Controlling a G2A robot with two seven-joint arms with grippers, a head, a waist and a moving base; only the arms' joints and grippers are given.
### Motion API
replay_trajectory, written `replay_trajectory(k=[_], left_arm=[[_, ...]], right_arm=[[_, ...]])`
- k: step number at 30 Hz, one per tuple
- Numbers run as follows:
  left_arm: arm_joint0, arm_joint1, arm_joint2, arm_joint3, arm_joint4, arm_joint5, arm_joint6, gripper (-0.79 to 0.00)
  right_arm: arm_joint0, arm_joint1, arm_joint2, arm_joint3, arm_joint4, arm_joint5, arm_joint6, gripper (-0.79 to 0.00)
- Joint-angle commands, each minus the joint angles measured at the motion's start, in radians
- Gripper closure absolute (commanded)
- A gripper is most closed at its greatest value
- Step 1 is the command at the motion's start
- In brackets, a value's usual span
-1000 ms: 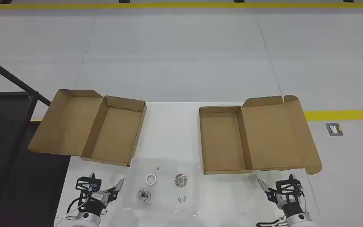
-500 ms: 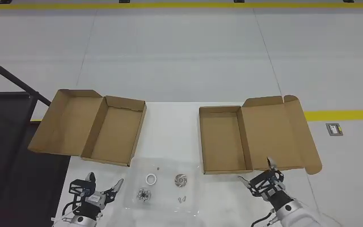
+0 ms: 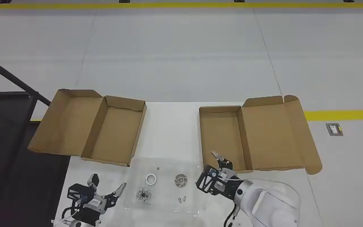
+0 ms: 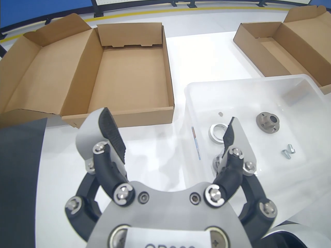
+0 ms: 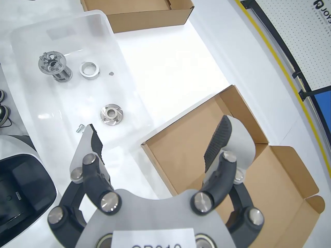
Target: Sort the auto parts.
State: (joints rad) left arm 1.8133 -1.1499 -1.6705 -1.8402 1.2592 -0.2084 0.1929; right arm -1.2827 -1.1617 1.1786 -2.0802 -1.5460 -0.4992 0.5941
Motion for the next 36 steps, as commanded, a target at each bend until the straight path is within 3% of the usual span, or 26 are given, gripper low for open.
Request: replay_trajectory(k=[1, 11, 16, 25, 27, 36], left_arm=[[0.0, 0.0, 0.0, 0.0, 0.0, 0.0, 0.0, -0.785], [0.0, 0.0, 0.0, 0.0, 0.0, 0.0, 0.0, -0.785], [0.0, 0.0, 0.0, 0.0, 0.0, 0.0, 0.0, -0.785], [0.0, 0.0, 0.0, 0.0, 0.0, 0.0, 0.0, -0.785], [0.0, 0.0, 0.0, 0.0, 0.0, 0.0, 0.0, -0.785], [0.0, 0.0, 0.0, 0.0, 0.0, 0.0, 0.0, -0.785]], right_arm=[[-0.002, 0.0, 0.001, -0.001, -0.001, 0.0, -0.004, -0.785], [0.001, -0.001, -0.031, 0.02, -0.035, -0.009, -0.024, -0.785], [0.107, -0.017, -0.129, 0.107, -0.014, -0.088, -0.03, -0.785], [0.323, -0.073, -0.363, 0.271, -0.008, -0.162, 0.117, -0.785], [0.34, -0.08, -0.371, 0.295, -0.019, -0.123, 0.127, -0.785], [0.33, -0.079, -0.37, 0.302, -0.025, -0.137, 0.094, -0.785]])
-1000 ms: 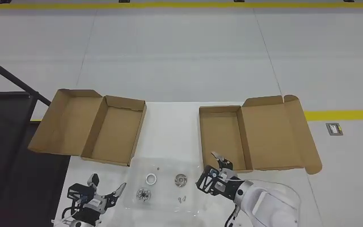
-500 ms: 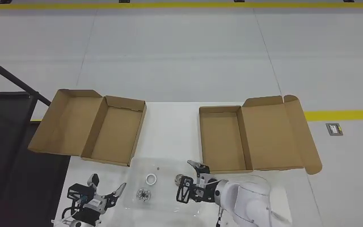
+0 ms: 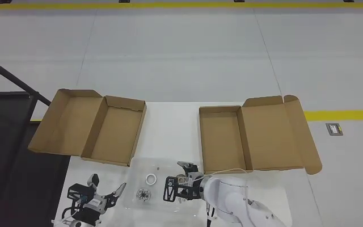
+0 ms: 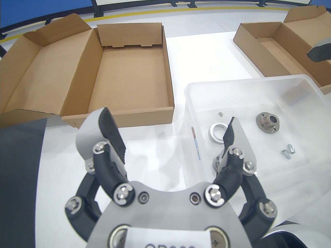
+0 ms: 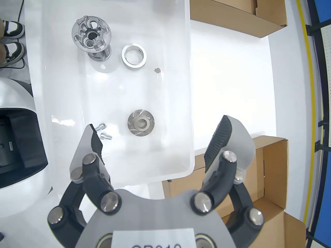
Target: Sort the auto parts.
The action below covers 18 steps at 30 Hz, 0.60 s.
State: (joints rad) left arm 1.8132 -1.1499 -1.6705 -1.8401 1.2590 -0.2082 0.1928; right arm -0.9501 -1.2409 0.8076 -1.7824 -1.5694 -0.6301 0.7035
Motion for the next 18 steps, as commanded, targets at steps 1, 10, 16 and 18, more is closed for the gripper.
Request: replay_trajectory(k=[1, 10, 16, 18], left_arm=[[0.0, 0.0, 0.0, 0.0, 0.0, 0.0, 0.0, -0.785], [0.0, 0.0, 0.0, 0.0, 0.0, 0.0, 0.0, -0.785], [0.0, 0.0, 0.0, 0.0, 0.0, 0.0, 0.0, -0.785], [0.0, 0.0, 0.0, 0.0, 0.0, 0.0, 0.0, -0.785]], right_arm=[[0.002, 0.0, -0.004, 0.02, 0.001, -0.024, -0.027, -0.785], [0.131, -0.052, -0.112, 0.191, 0.044, -0.05, 0.011, -0.357], [0.2, -0.089, -0.162, 0.297, 0.096, -0.038, 0.11, -0.332], [0.218, -0.1, -0.176, 0.327, 0.102, -0.028, 0.134, -0.345]])
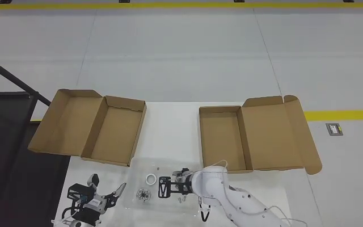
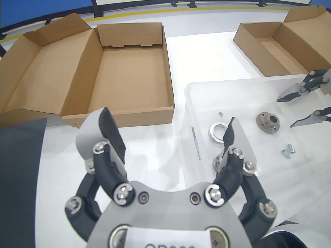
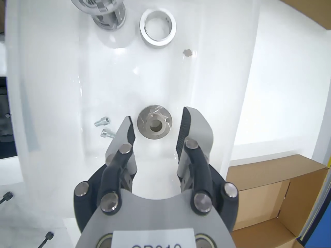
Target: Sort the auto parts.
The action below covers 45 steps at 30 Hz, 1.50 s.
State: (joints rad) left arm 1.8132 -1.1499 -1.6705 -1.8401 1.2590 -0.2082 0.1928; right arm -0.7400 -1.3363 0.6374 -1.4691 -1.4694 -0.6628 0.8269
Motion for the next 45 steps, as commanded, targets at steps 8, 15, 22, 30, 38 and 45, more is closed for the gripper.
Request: replay_trajectory(k=[8, 15, 22, 30, 38, 45], left_arm=[[0.0, 0.0, 0.0, 0.0, 0.0, 0.0, 0.0, -0.785], [0.0, 0.0, 0.0, 0.0, 0.0, 0.0, 0.0, -0.785], [0.0, 0.0, 0.0, 0.0, 0.0, 0.0, 0.0, -0.785], [0.0, 0.0, 0.0, 0.0, 0.0, 0.0, 0.0, -0.785], [0.0, 0.0, 0.0, 0.0, 0.0, 0.0, 0.0, -0.785], [0.0, 0.0, 0.0, 0.0, 0.0, 0.0, 0.0, -0.785]], right_arm=[[0.069, -0.044, -0.043, 0.125, 0.058, 0.002, 0.05, -0.351], [0.105, -0.072, -0.067, 0.202, 0.095, -0.008, 0.063, -0.339], [0.125, -0.094, -0.086, 0.253, 0.118, -0.015, 0.084, -0.289], [0.139, -0.112, -0.094, 0.302, 0.133, -0.02, 0.088, -0.123], [0.129, -0.104, -0.057, 0.255, 0.119, -0.022, 0.031, 0.0], [-0.021, -0.012, 0.122, -0.04, 0.022, -0.114, -0.108, 0.0]])
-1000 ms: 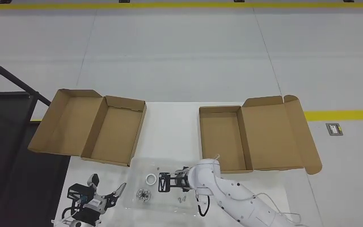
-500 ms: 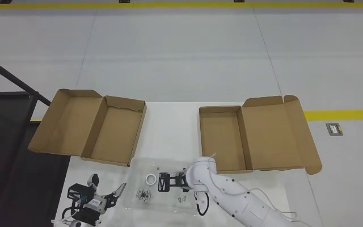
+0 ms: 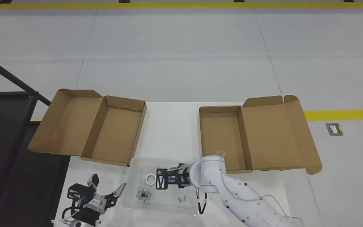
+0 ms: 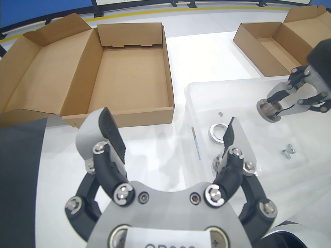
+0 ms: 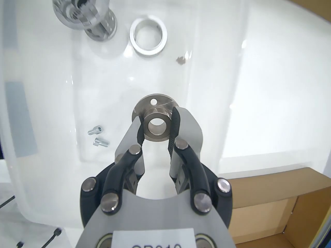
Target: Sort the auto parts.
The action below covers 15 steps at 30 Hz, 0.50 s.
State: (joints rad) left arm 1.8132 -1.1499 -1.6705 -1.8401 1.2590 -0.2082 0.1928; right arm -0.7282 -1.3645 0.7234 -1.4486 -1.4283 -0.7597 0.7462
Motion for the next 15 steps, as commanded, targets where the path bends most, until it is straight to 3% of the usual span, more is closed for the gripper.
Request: replay_trajectory(k=[1, 4, 15], left_arm=[[0.0, 0.0, 0.0, 0.0, 0.0, 0.0, 0.0, -0.785], [0.0, 0.0, 0.0, 0.0, 0.0, 0.0, 0.0, -0.785], [0.0, 0.0, 0.0, 0.0, 0.0, 0.0, 0.0, -0.785]], right_arm=[[-0.067, 0.031, 0.069, -0.115, -0.042, -0.04, -0.059, 0.0], [-0.166, 0.071, 0.142, -0.238, -0.113, -0.127, -0.133, 0.0], [-0.175, 0.071, 0.143, -0.237, -0.124, -0.097, -0.13, 0.0]])
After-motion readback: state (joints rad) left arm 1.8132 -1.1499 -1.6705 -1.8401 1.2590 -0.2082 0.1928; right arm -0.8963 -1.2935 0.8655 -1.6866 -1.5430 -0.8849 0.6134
